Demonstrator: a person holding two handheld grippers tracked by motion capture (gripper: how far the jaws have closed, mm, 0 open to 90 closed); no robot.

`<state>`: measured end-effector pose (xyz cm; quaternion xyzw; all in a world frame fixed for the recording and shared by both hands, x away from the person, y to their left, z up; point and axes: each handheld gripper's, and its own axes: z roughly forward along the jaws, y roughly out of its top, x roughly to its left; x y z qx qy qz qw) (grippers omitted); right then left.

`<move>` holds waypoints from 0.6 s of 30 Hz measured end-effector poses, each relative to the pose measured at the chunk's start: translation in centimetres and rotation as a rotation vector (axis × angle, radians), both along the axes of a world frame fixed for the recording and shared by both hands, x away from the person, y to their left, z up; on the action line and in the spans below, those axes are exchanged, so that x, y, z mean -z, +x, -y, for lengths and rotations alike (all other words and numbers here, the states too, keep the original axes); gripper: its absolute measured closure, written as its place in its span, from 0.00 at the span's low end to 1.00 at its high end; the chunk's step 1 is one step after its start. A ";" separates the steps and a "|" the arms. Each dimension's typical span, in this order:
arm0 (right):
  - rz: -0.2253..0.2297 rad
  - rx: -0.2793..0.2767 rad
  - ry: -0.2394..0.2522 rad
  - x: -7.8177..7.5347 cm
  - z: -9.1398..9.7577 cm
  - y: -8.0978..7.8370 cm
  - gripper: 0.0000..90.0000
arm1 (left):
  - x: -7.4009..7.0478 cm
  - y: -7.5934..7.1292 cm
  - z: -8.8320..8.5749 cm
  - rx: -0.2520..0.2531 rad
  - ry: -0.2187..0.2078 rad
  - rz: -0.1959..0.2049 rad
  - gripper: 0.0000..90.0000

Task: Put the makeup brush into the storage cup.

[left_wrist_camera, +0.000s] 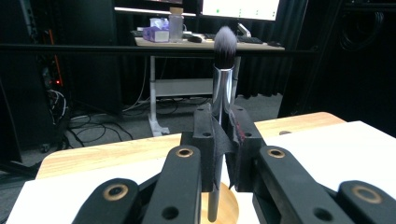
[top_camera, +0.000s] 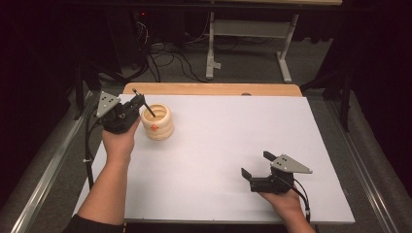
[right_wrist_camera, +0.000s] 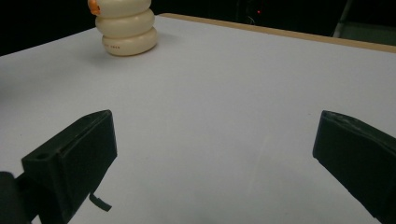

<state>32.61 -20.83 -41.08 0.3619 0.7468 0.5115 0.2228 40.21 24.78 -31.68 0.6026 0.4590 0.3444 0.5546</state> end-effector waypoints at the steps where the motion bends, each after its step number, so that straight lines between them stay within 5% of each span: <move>1: 0.000 0.001 -0.003 0.0 0.0 0.0 0.01 | 0.1 0.1 0.0 -0.003 0.001 -0.004 0.92; 18: -0.002 0.001 0.000 0.0 0.0 0.0 0.01 | 1.1 0.6 0.2 -0.008 0.029 -0.043 0.92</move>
